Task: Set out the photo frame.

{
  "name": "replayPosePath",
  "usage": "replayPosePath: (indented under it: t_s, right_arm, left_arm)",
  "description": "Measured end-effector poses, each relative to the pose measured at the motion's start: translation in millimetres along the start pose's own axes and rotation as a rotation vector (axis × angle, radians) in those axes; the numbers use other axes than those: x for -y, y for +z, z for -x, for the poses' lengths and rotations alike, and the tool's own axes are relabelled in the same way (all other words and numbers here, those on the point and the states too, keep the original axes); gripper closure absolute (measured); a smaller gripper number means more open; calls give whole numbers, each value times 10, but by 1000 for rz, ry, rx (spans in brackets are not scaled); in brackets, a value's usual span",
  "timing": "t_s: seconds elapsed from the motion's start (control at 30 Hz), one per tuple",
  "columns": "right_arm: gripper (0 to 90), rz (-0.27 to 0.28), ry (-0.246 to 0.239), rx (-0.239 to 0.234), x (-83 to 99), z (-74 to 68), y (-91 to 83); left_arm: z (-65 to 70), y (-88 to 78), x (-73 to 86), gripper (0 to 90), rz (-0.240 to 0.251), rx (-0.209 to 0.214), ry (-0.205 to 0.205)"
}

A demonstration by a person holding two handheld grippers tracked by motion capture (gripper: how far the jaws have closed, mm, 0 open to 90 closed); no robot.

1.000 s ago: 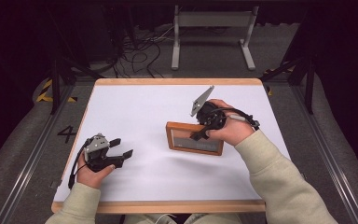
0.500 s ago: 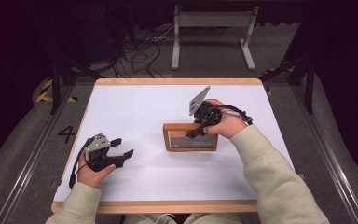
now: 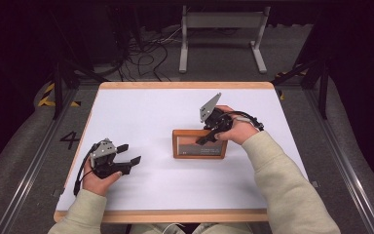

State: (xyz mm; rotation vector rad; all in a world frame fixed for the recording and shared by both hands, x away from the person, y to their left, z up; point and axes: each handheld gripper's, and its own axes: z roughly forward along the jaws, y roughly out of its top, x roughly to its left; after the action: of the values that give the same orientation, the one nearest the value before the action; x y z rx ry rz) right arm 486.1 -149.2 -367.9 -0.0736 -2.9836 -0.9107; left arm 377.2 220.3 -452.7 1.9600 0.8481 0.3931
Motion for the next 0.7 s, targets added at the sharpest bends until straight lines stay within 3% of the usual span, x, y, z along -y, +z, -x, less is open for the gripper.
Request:
replayPosePath:
  t_s: [0.17, 0.33, 0.43, 0.5, 0.6, 0.7]
  right_arm:
    - [703, -2, 9, -1, 0, 22, 3]
    - [612, -15, 3, 48, 9, 58, 9]
    - [456, -15, 10, 131, 28, 68, 12]
    - [299, -12, 28, 224, 37, 69, 14]
    - [187, 3, 89, 267, 44, 63, -7]
    - [125, 15, 119, 291, 56, 41, -49]
  left_arm:
    - [1, 0, 1, 296, 1, -1, -3]
    - [1, -4, 3, 296, -2, 4, -5]
    - [0, -6, 3, 296, 0, 2, -7]
    - [1, -2, 4, 296, 3, 0, -6]
    - [3, -5, 2, 296, 2, 1, -5]
    - [-3, -12, 2, 295, 0, 0, -2]
